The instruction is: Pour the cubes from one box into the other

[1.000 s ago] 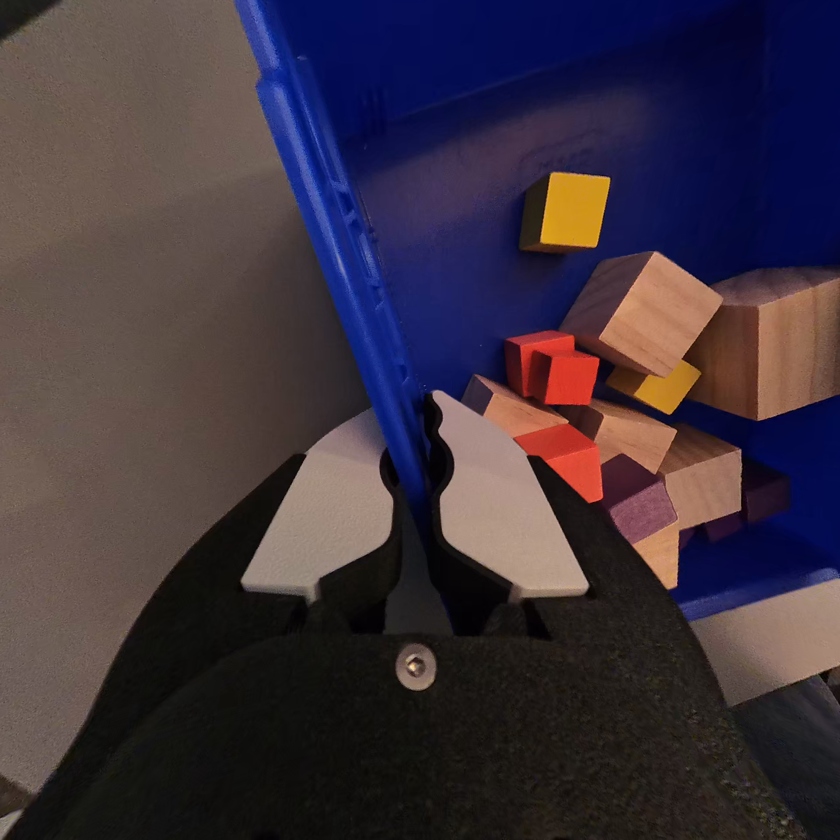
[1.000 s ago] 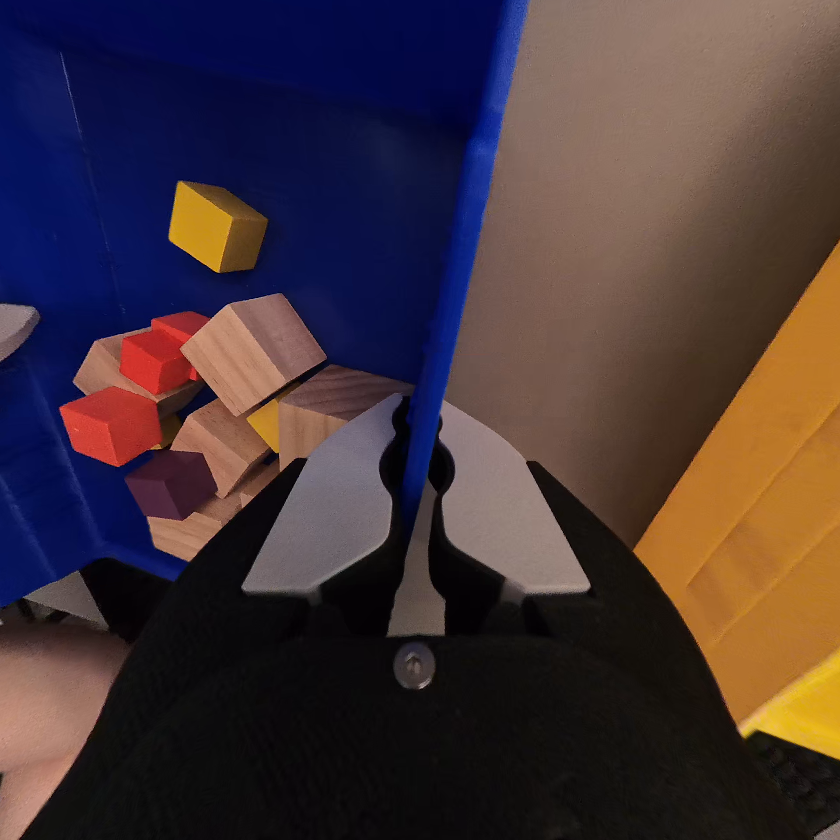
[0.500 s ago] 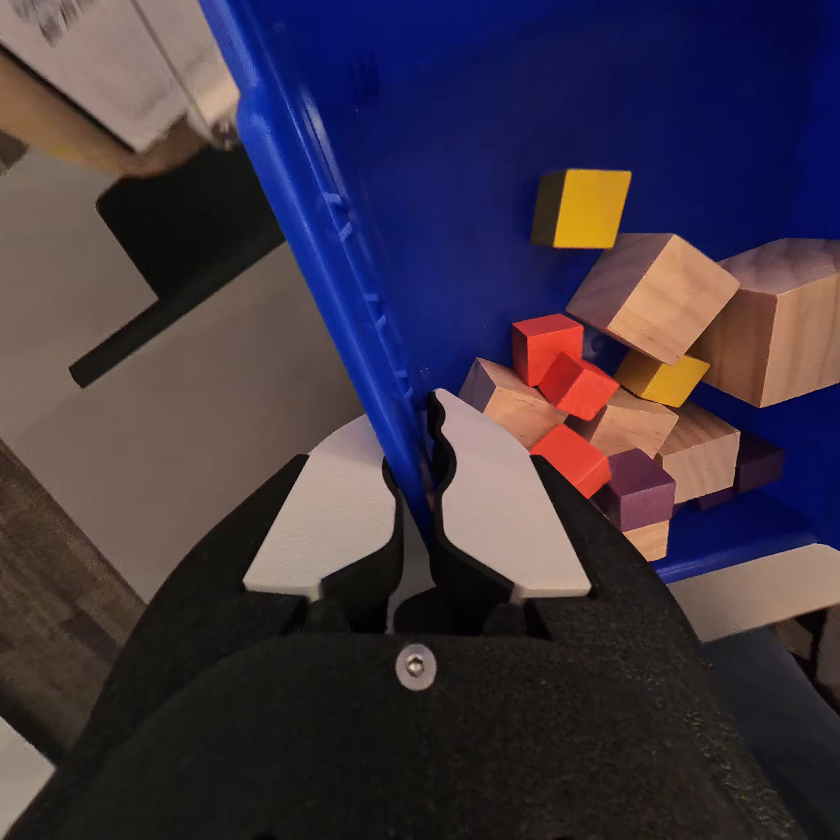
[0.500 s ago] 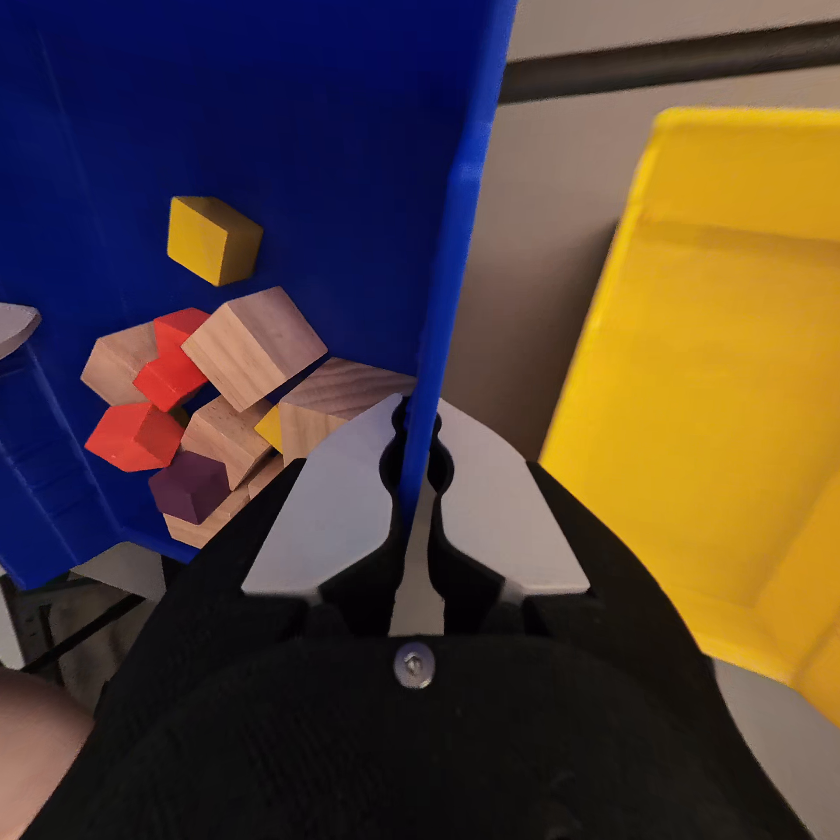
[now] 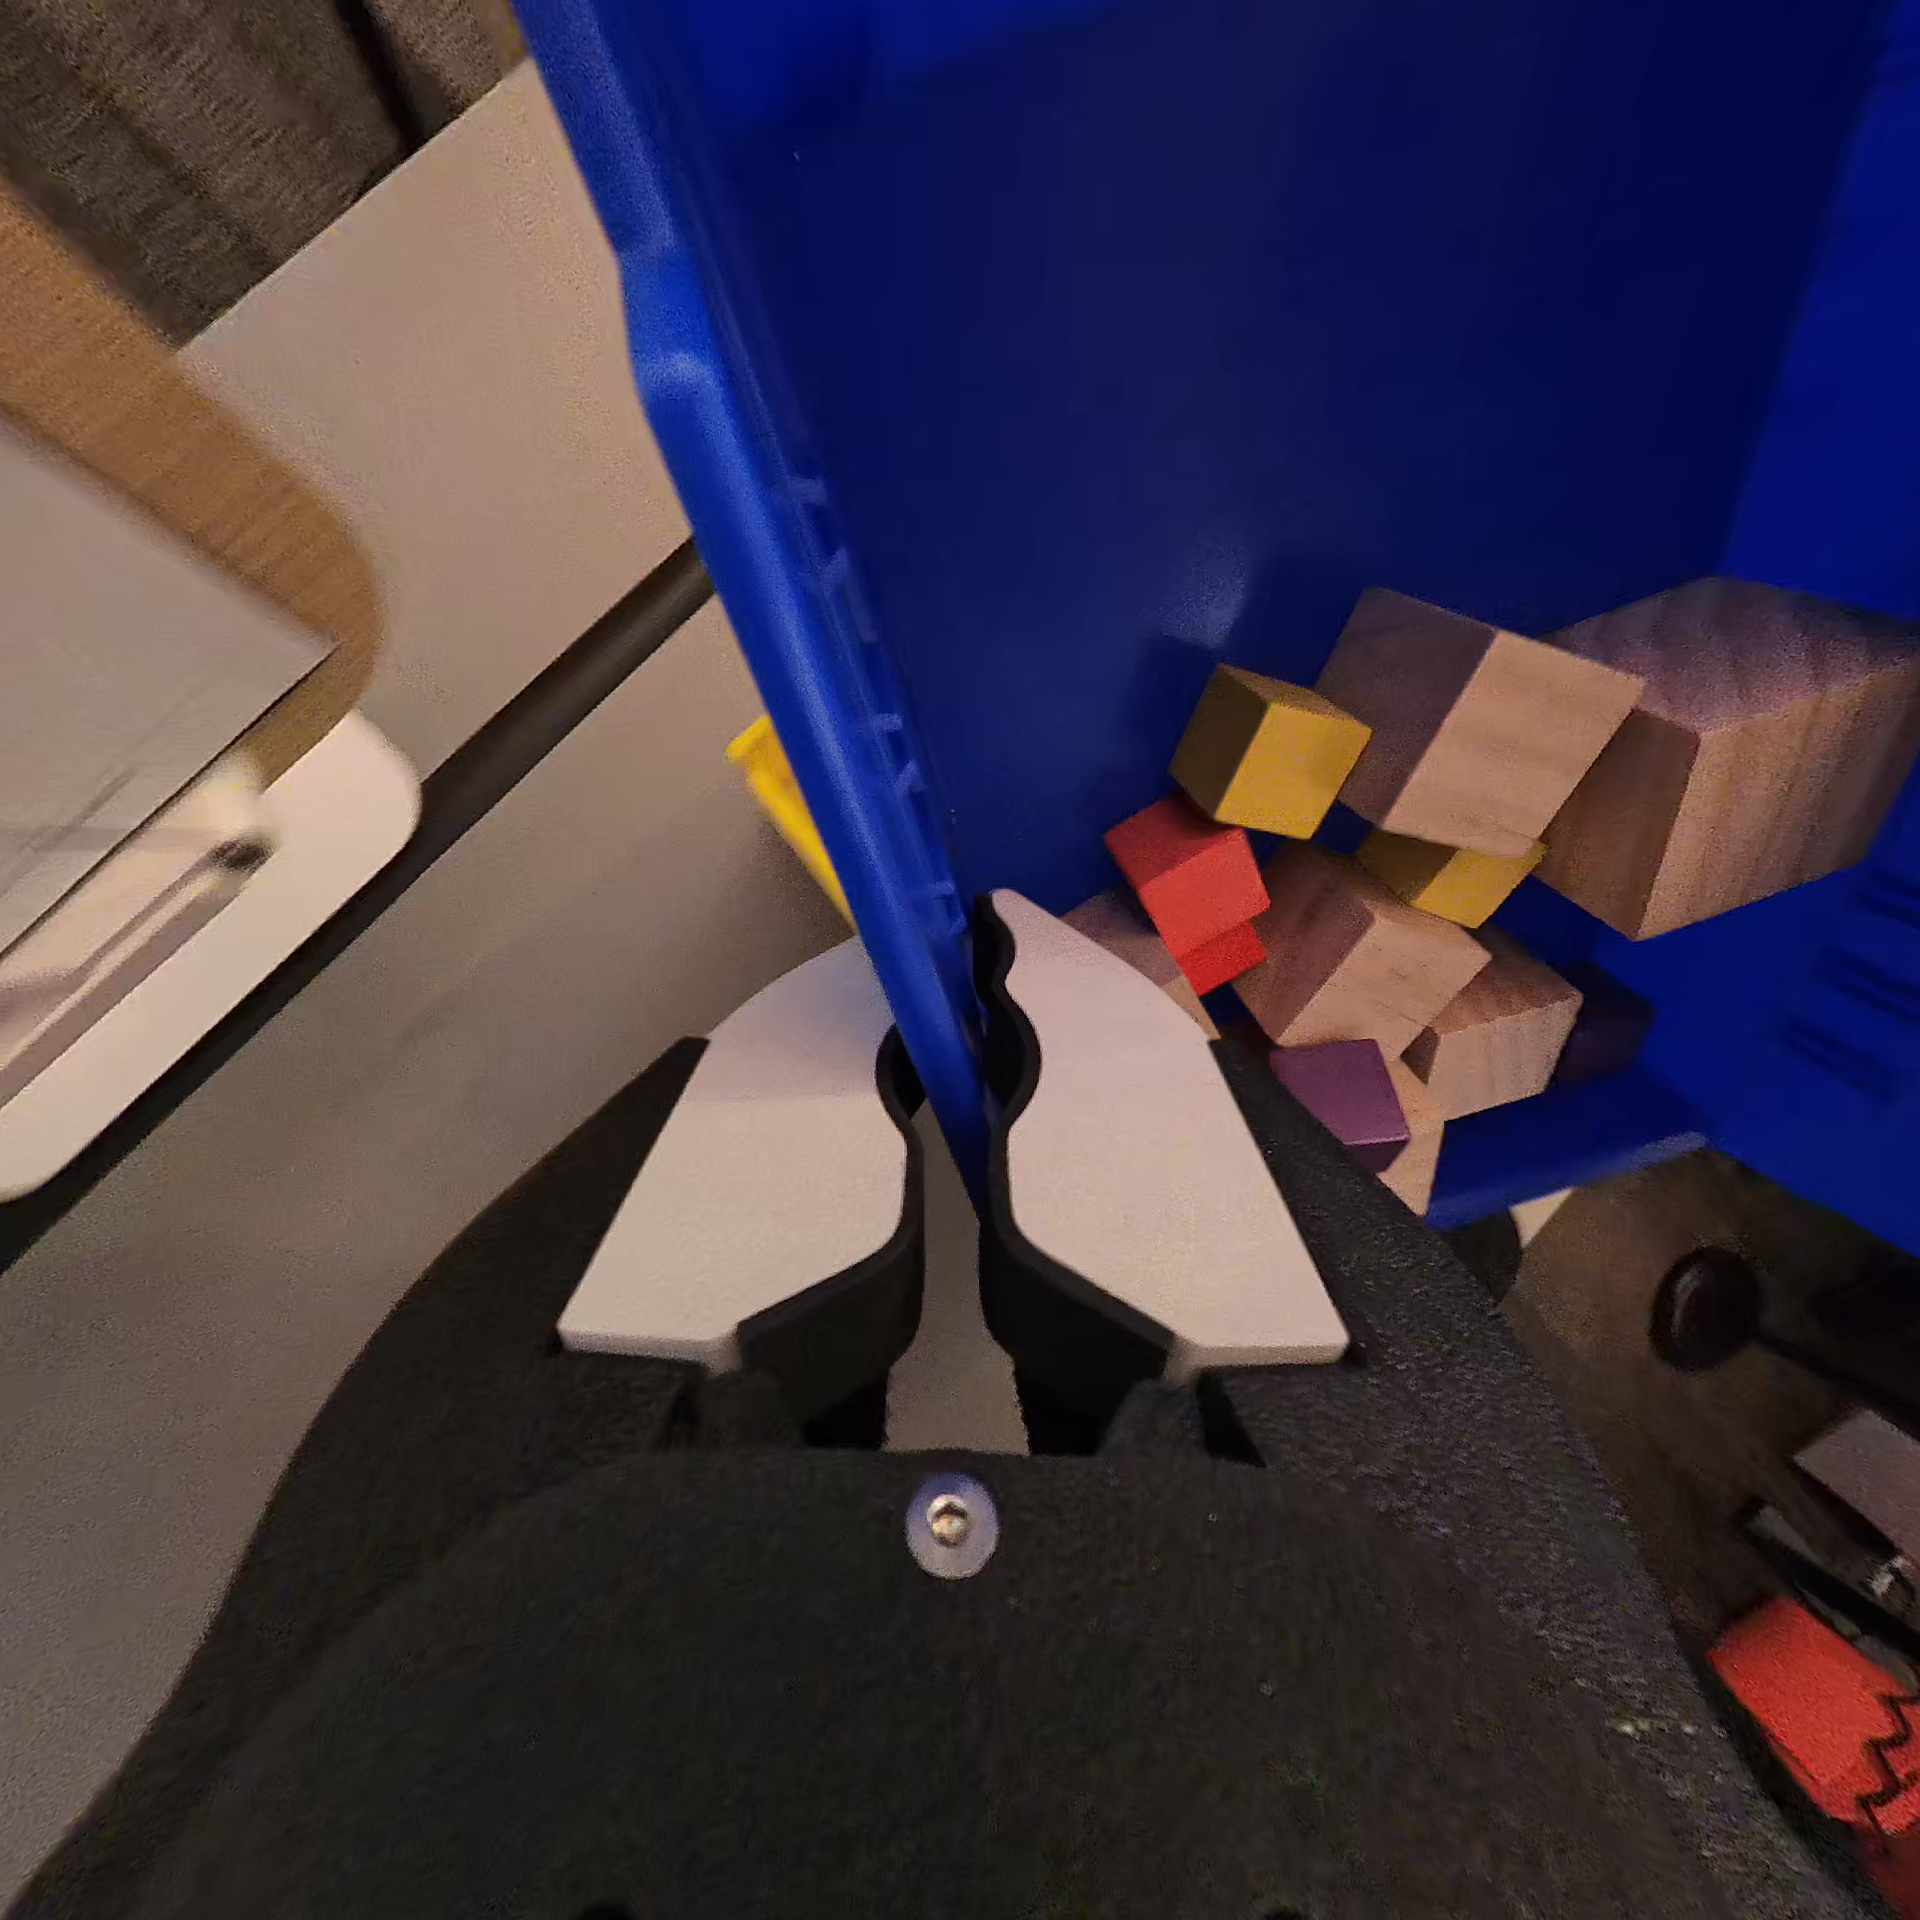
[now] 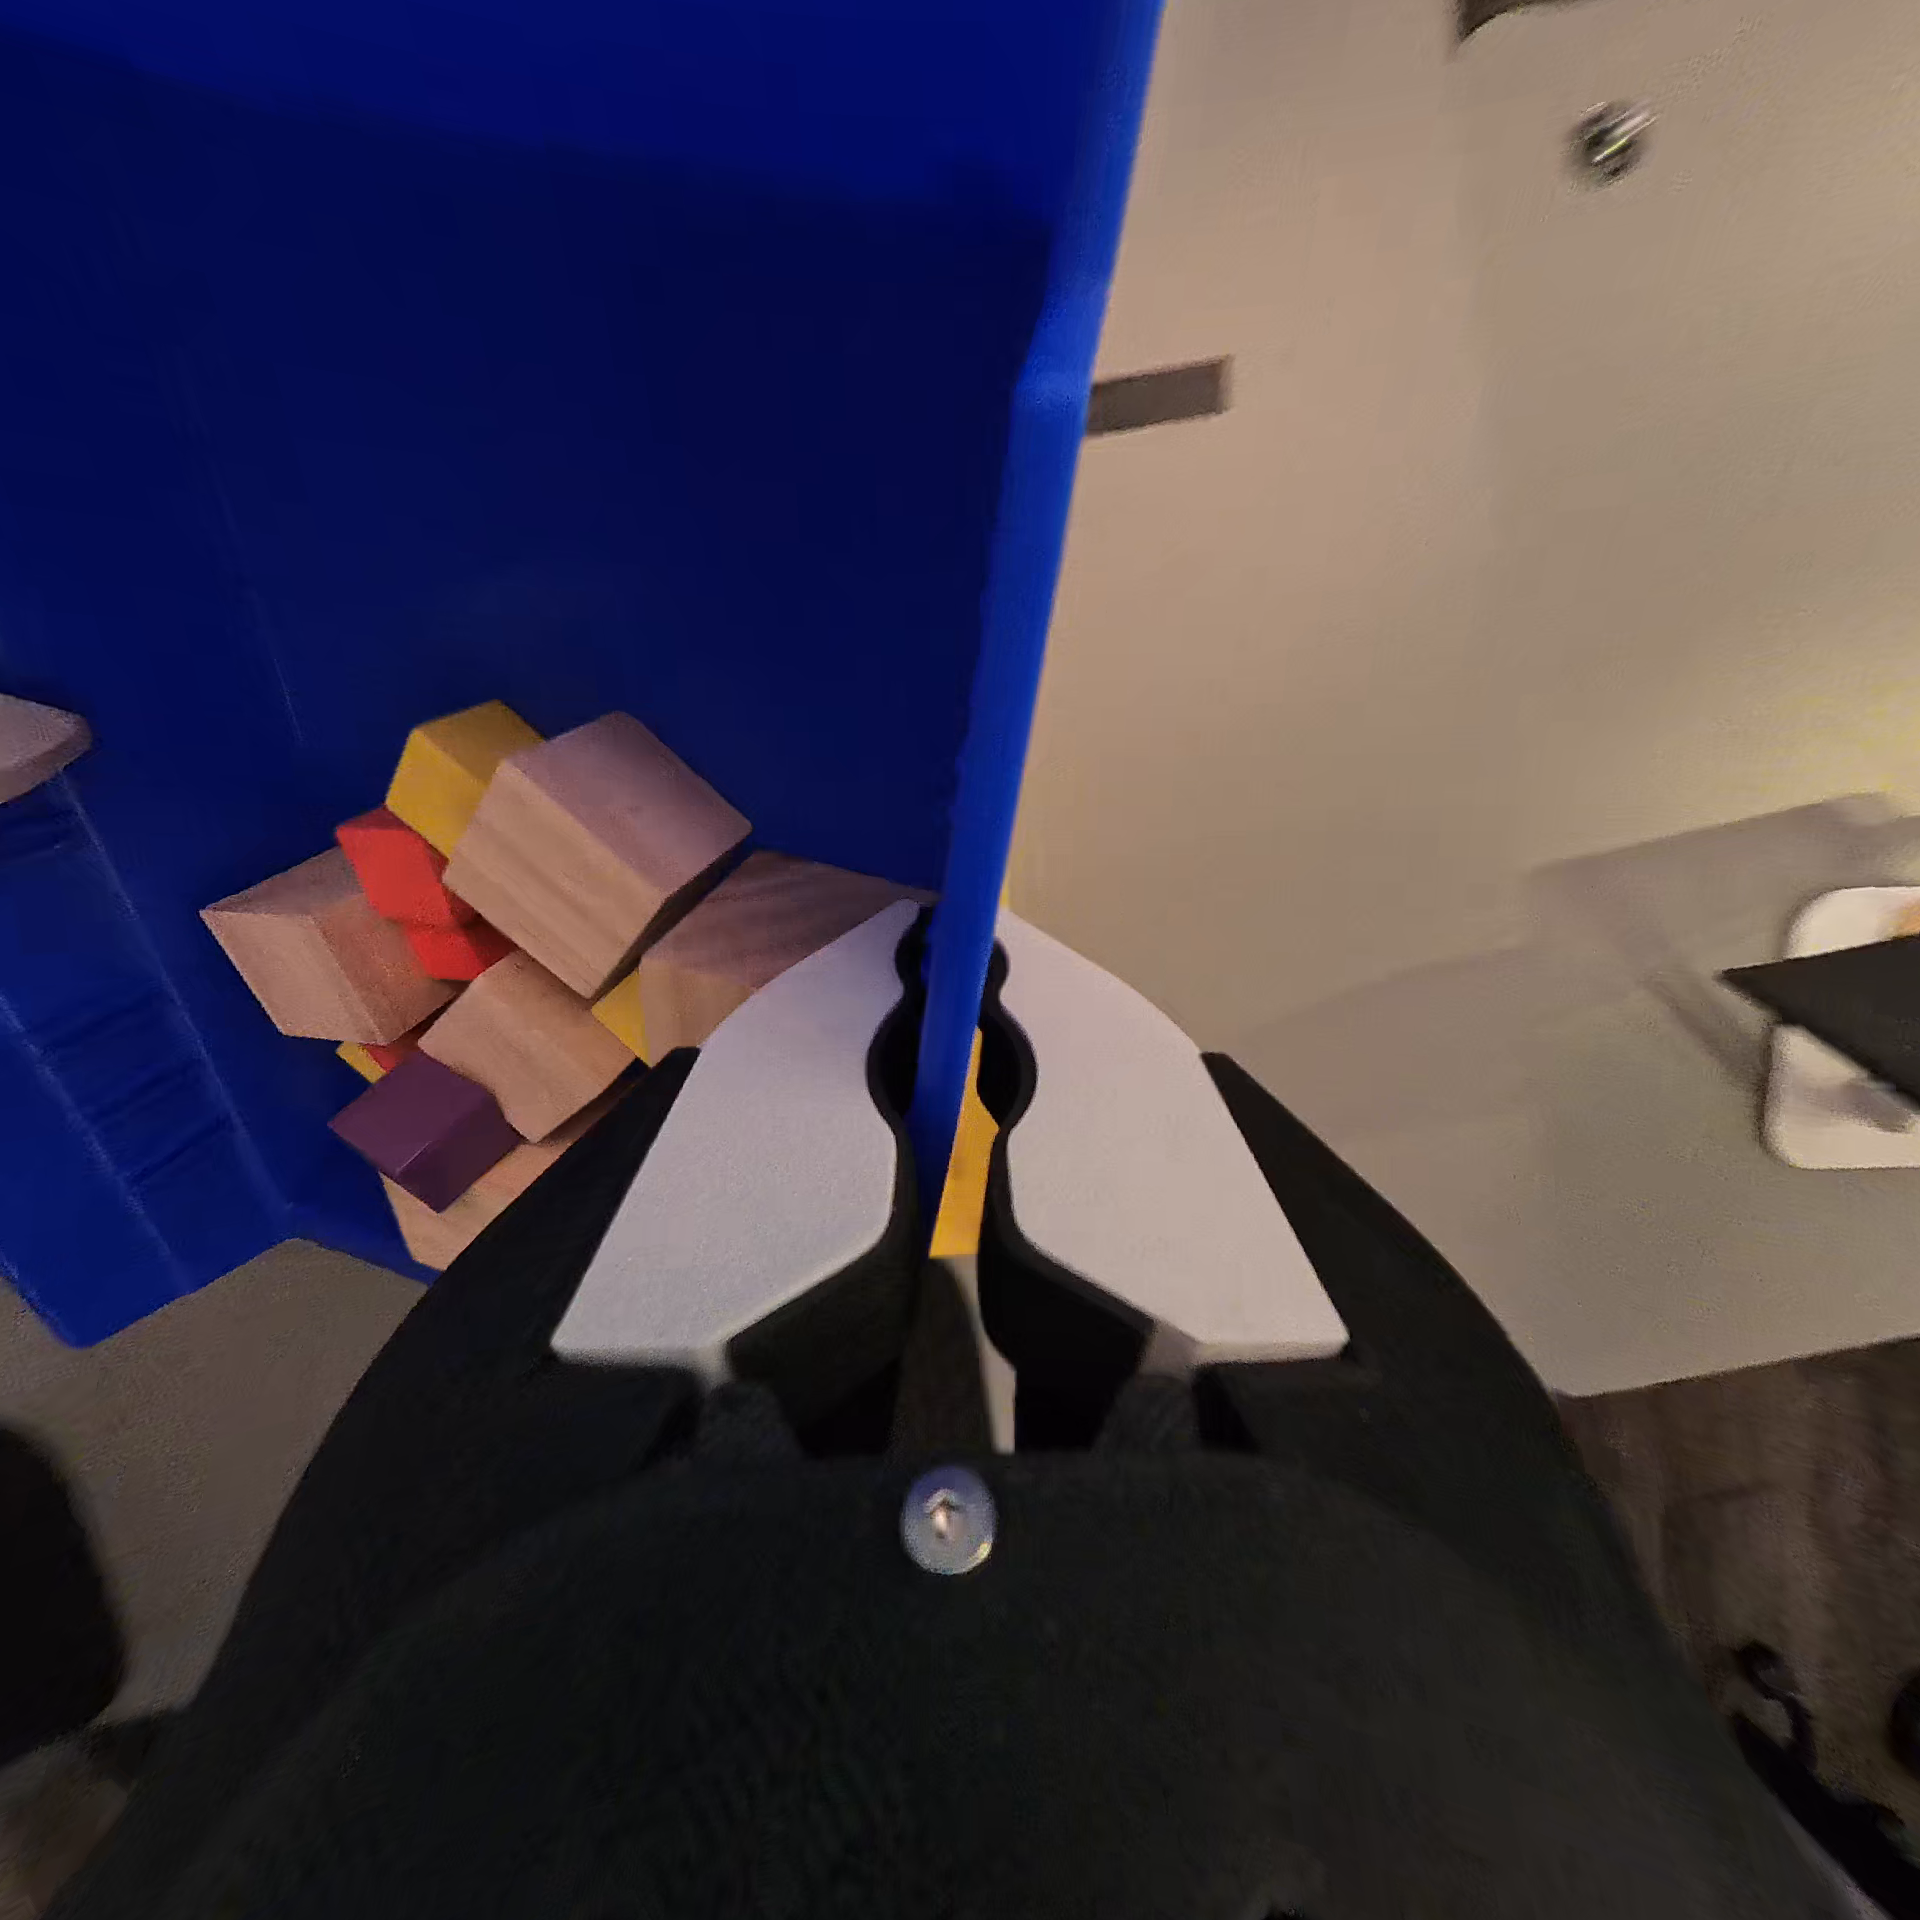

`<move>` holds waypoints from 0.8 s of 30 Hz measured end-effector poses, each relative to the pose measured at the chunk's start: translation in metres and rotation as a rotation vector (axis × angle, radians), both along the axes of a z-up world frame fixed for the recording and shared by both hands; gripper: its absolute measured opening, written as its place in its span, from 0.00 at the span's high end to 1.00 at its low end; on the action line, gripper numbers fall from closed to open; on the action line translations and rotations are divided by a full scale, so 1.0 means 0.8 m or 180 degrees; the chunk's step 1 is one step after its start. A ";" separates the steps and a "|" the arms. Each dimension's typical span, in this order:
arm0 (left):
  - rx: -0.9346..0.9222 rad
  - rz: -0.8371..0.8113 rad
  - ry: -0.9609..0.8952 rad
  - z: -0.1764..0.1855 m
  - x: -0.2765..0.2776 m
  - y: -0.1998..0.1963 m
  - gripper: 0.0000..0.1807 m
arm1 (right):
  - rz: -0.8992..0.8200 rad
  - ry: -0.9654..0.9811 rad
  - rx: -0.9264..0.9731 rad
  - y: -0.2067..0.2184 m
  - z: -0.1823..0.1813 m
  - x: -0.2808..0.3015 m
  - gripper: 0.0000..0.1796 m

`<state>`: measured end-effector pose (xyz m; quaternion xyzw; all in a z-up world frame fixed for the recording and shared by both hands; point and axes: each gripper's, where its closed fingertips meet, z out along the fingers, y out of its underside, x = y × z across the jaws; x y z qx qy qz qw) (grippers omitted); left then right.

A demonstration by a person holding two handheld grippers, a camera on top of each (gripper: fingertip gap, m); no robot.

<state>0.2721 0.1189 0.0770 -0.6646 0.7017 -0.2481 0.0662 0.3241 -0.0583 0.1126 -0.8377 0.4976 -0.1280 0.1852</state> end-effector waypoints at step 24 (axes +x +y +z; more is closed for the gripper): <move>-0.0431 -0.0070 -0.1156 -0.006 0.091 -0.031 0.97 | 0.0114 -0.1421 -0.0525 -0.025 0.043 0.061 0.97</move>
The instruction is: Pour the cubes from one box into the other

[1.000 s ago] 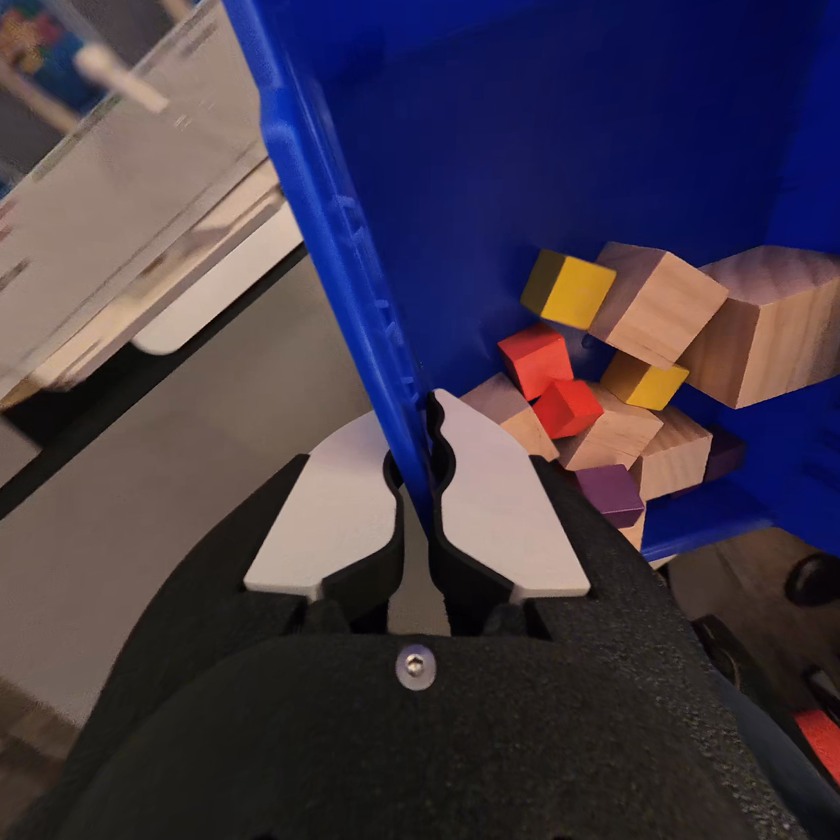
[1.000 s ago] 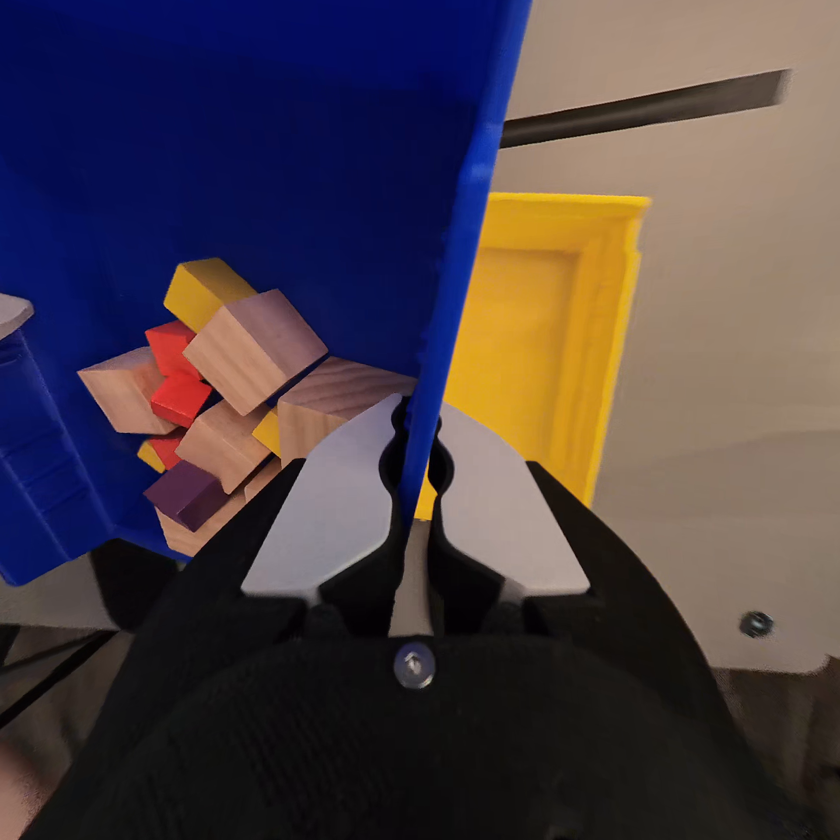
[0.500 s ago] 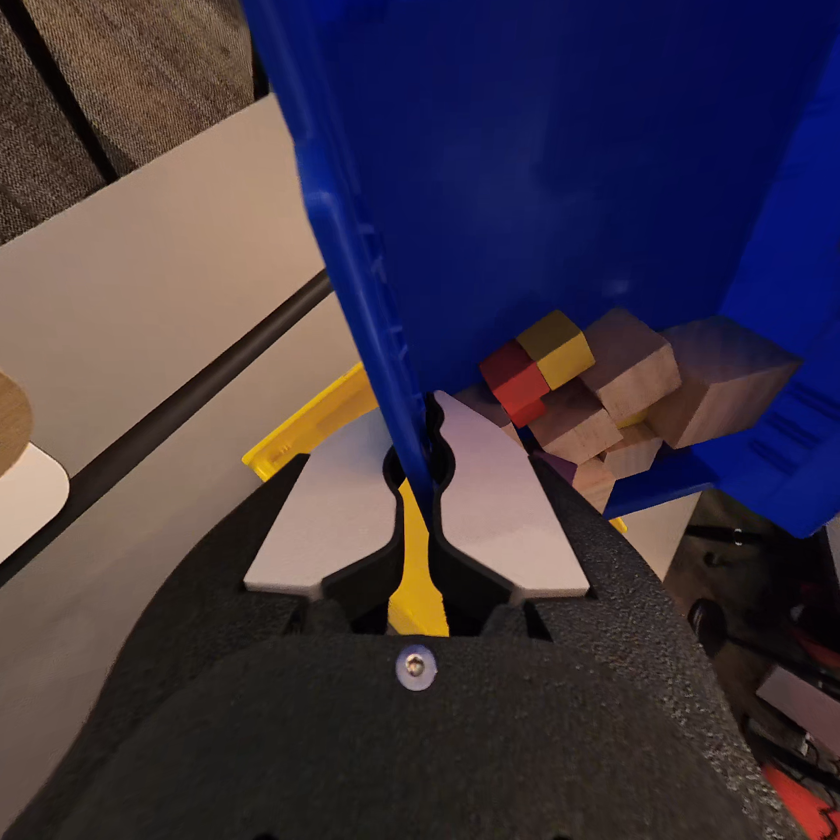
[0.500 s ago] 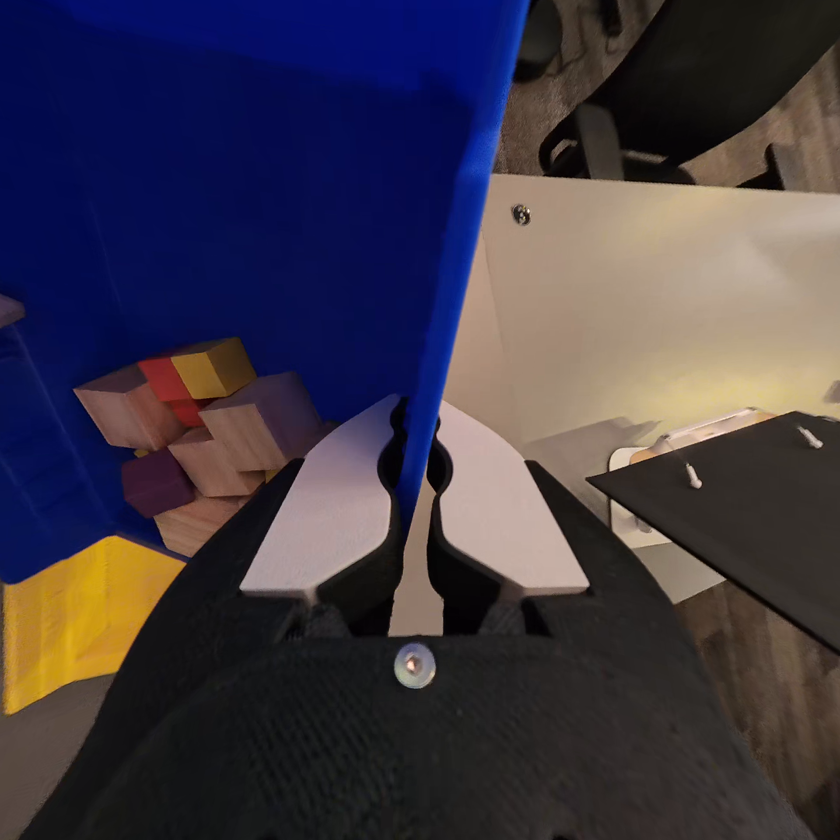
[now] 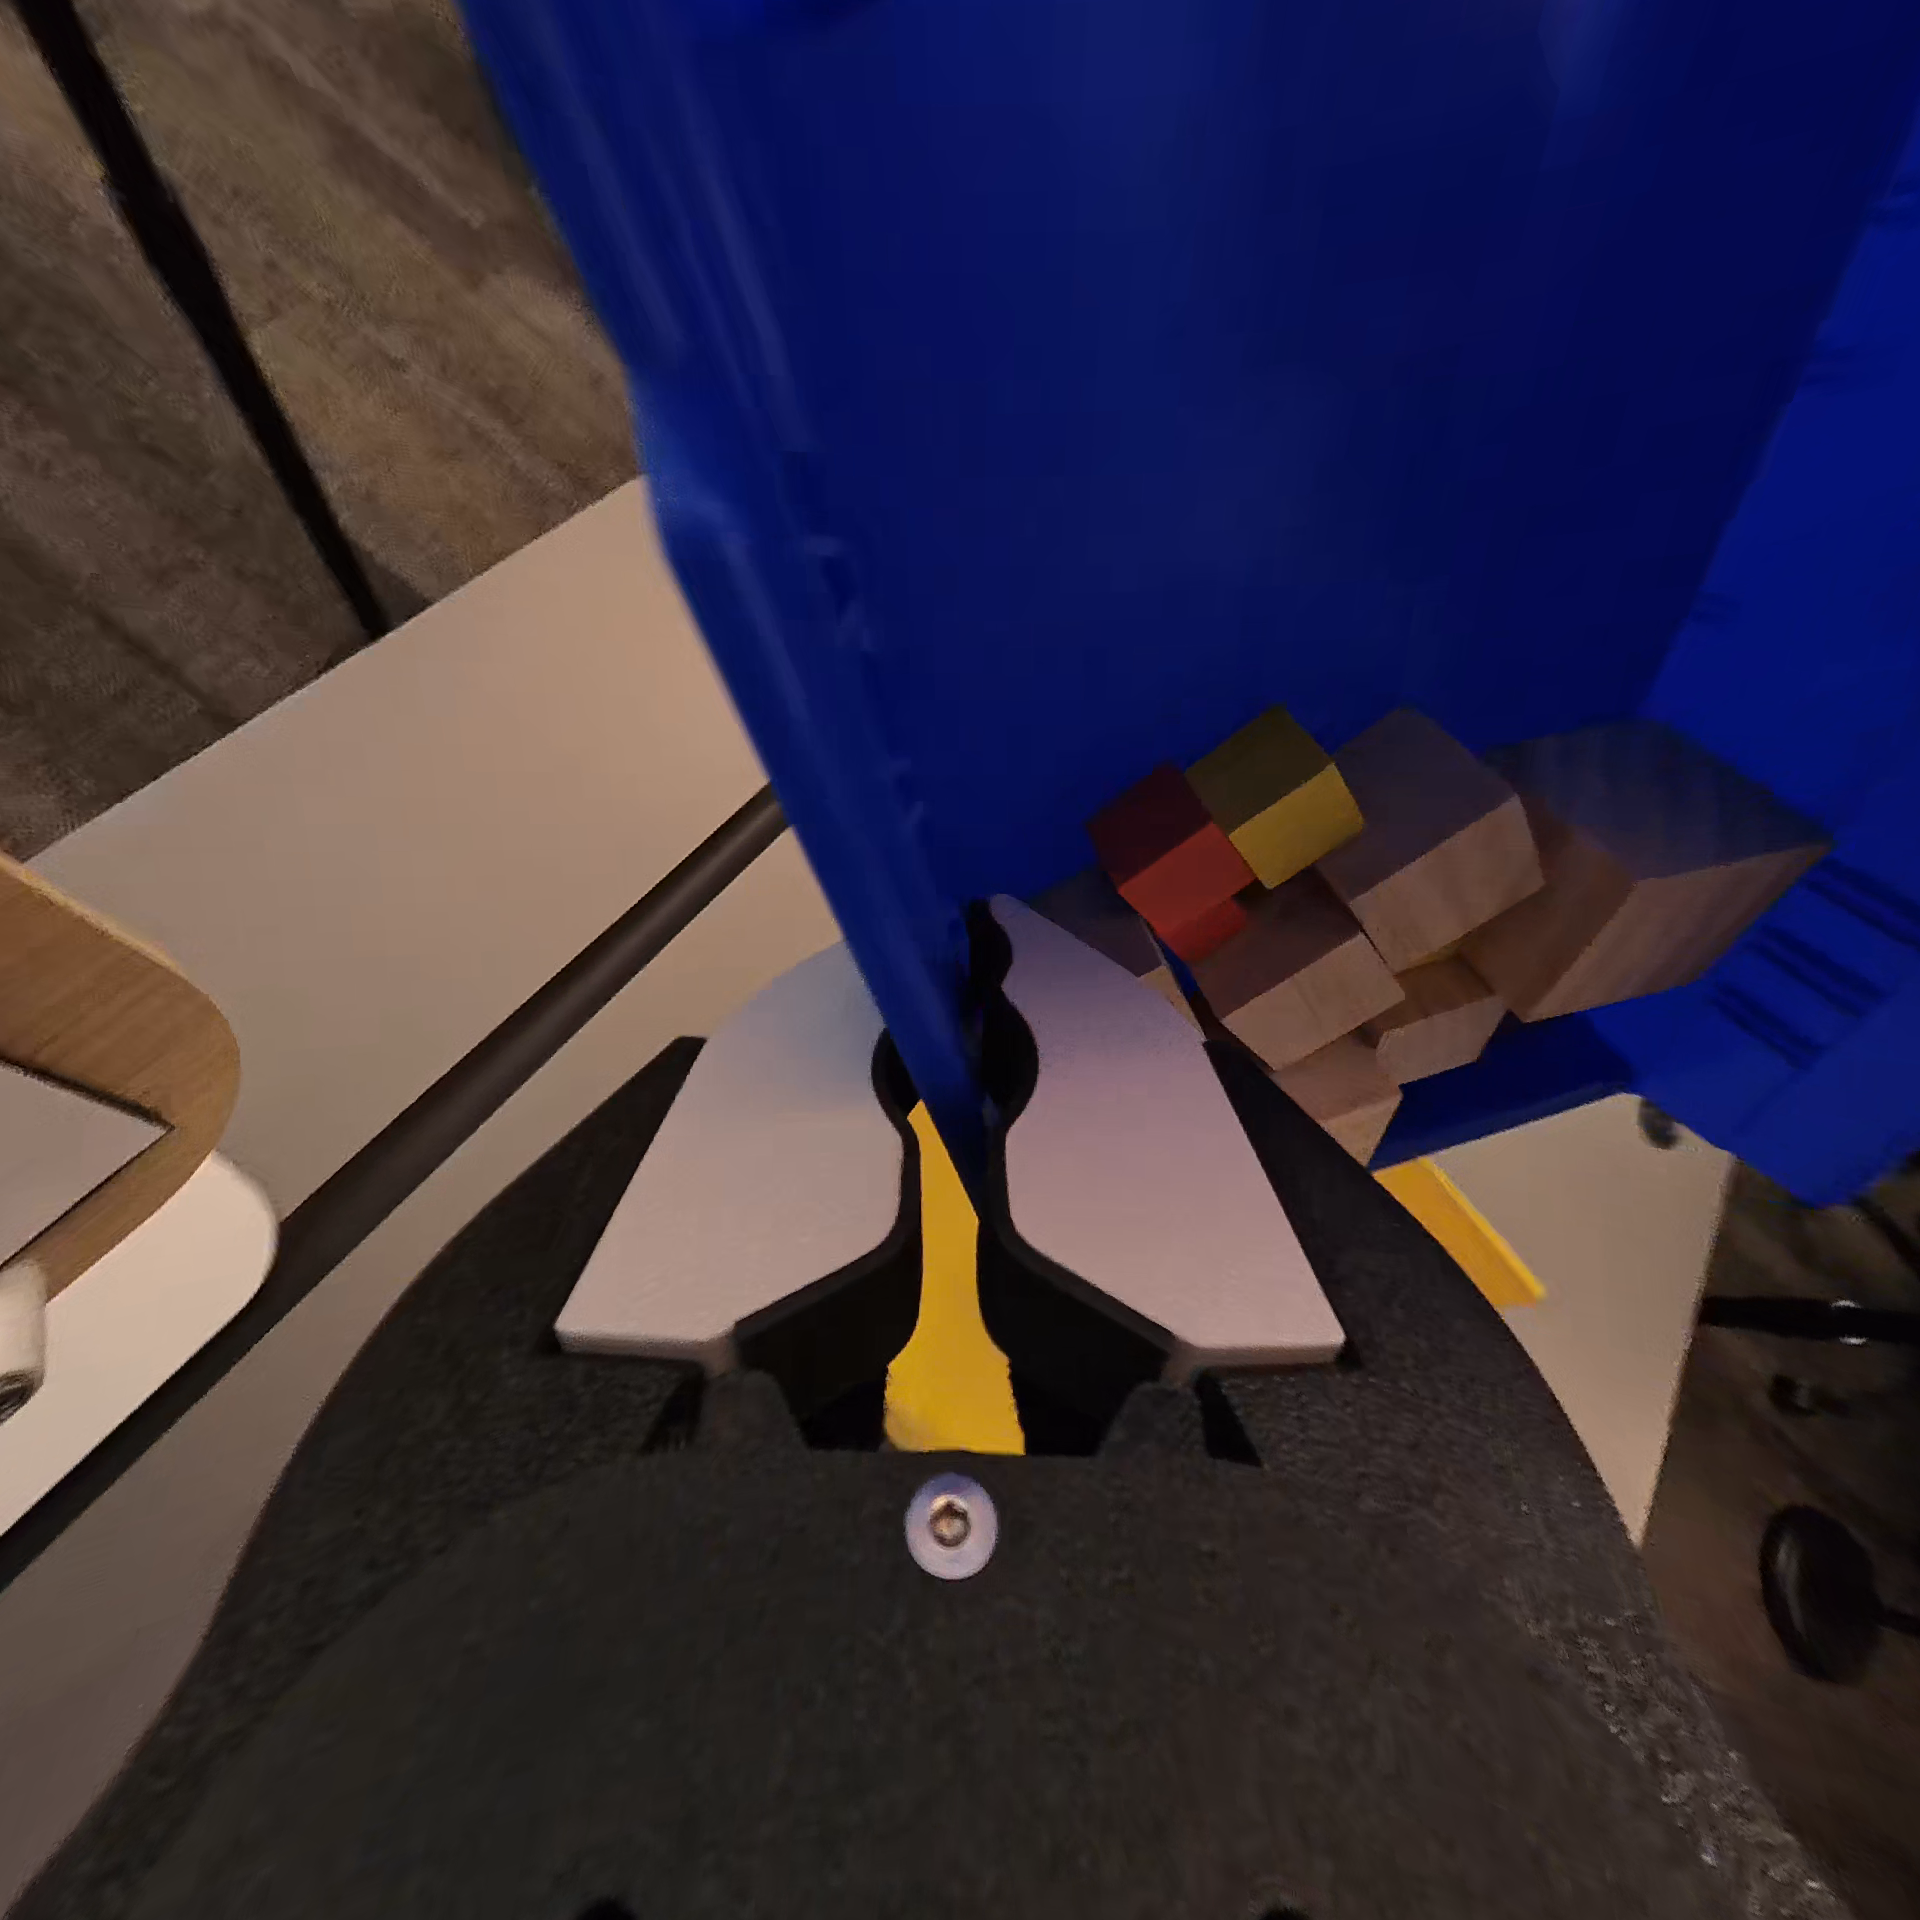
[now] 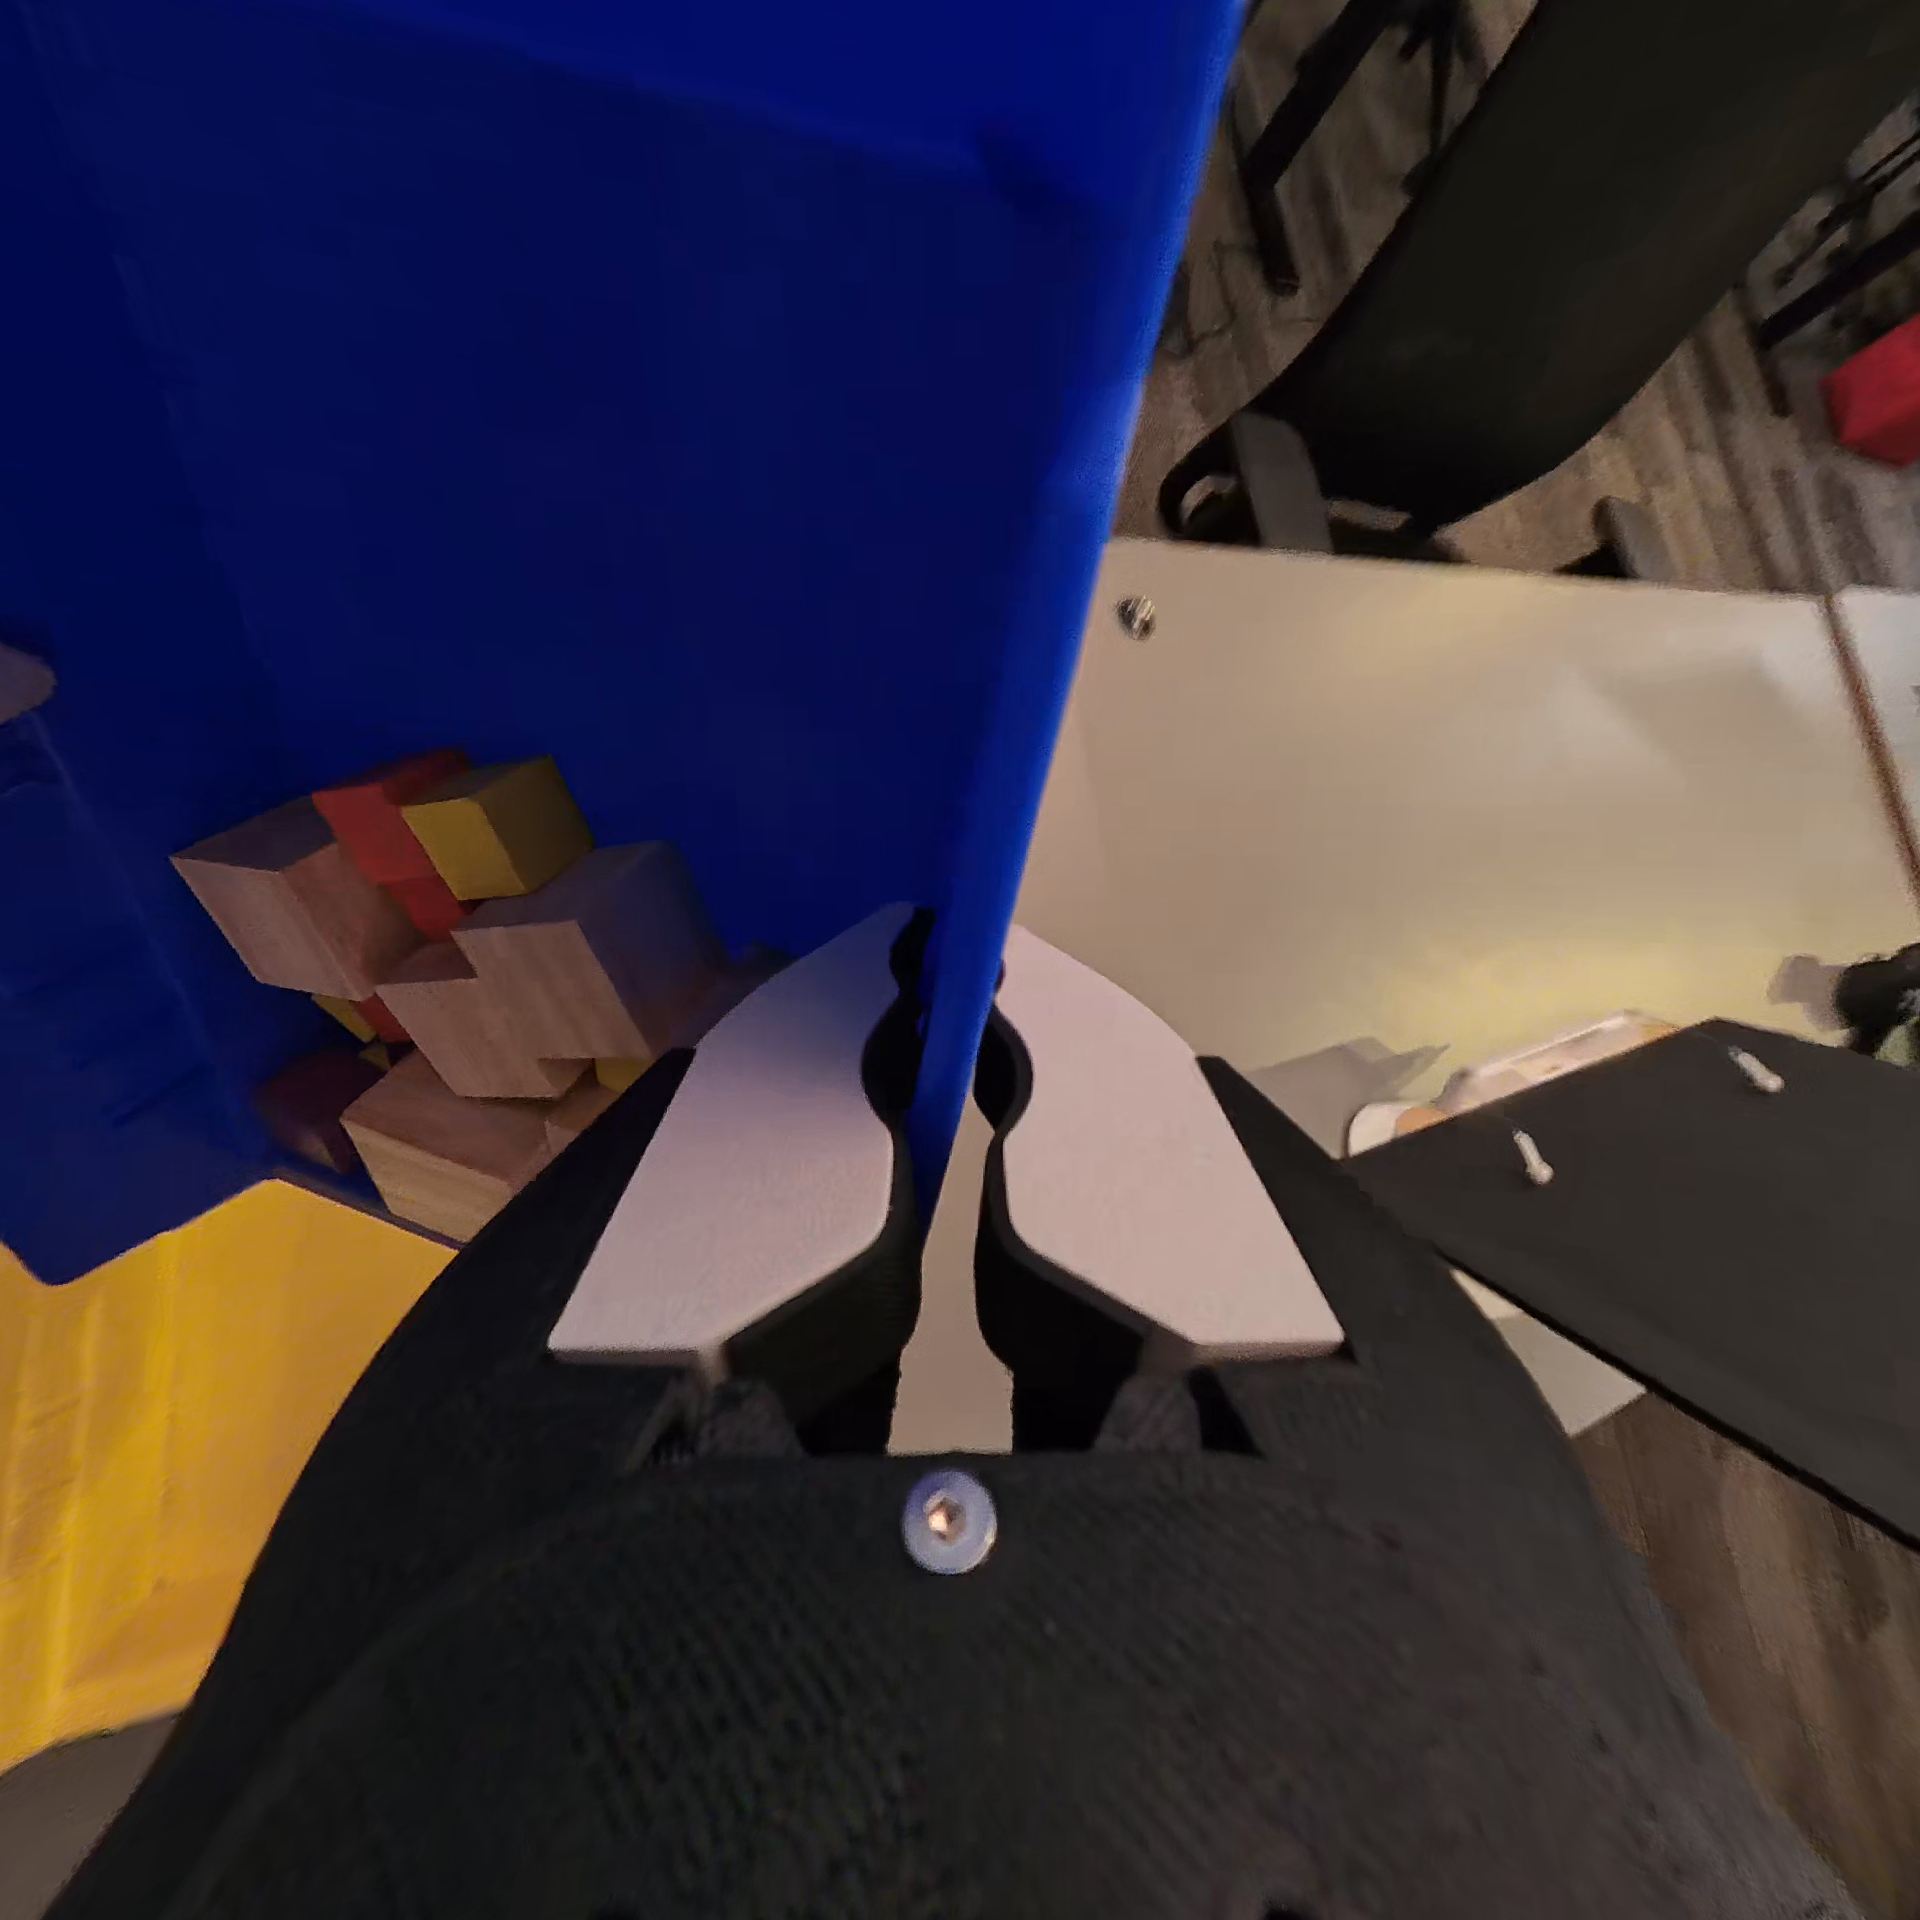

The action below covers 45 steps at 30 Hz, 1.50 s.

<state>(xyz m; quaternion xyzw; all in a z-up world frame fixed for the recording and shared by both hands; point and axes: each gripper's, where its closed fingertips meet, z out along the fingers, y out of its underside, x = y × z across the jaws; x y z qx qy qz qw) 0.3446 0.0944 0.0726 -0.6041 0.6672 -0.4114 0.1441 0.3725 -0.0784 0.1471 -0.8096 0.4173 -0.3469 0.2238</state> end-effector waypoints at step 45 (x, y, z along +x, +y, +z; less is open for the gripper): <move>-0.1088 0.0091 -0.0121 -0.040 -0.001 0.019 0.98 | 0.0053 -0.0285 -0.0855 0.042 0.009 -0.016 0.96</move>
